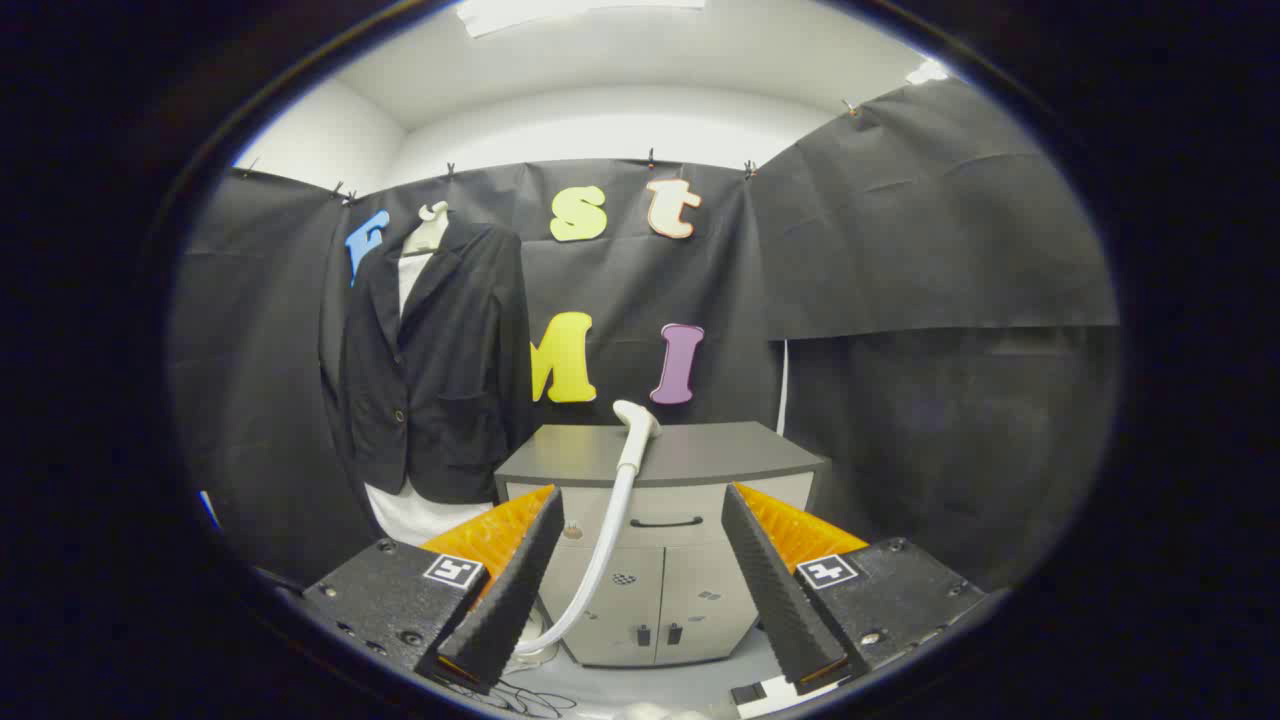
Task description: Iron the clothes twice with a garment steamer, once on the left side and once on the right side.
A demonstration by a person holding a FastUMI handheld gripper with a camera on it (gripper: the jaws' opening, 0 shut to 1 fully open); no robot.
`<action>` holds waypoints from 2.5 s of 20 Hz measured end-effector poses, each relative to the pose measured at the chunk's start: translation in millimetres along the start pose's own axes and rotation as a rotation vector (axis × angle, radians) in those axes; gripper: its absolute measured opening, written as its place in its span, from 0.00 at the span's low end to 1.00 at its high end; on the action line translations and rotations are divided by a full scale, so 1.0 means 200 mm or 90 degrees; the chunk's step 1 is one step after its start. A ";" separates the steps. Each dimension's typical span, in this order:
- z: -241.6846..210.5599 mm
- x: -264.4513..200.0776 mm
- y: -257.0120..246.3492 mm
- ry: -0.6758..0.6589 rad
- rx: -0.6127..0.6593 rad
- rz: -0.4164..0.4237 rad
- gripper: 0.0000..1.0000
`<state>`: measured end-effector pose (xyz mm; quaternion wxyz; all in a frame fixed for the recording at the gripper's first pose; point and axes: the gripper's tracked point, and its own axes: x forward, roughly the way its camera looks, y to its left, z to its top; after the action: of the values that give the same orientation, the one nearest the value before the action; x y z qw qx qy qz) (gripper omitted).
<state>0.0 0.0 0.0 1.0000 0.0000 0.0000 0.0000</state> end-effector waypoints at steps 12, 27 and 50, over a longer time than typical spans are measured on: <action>0.03 -0.04 0.05 -0.008 0.005 0.001 0.99; 0.20 0.17 -0.06 -0.006 0.005 -0.028 0.99; 0.25 1.87 0.00 0.126 -0.010 0.094 0.99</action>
<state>373.7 0.7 50.2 0.9924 -0.0078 0.0984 0.0740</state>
